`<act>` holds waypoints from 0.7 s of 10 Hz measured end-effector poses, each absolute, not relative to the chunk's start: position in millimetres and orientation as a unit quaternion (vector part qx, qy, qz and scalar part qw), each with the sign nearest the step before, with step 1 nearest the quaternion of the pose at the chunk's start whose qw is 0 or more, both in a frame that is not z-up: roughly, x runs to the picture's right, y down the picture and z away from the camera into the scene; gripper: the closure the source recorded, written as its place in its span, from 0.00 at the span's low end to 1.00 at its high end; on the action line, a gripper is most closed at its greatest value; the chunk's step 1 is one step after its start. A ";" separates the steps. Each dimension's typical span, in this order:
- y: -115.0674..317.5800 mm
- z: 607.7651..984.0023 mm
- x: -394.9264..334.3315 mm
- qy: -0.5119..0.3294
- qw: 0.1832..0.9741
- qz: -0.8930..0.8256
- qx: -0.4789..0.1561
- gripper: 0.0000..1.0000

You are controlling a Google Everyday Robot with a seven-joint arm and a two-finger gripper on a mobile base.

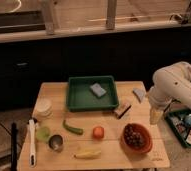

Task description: Place apple in paper cup

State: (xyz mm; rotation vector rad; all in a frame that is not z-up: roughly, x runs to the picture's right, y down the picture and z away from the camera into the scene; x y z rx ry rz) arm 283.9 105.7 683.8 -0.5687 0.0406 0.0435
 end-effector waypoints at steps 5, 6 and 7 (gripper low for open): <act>105.7 683.9 283.8 0.020 0.959 0.021 -0.281 0.20; 105.7 683.9 283.9 0.020 0.959 0.021 -0.280 0.20; 105.7 683.9 283.8 0.020 0.959 0.021 -0.280 0.20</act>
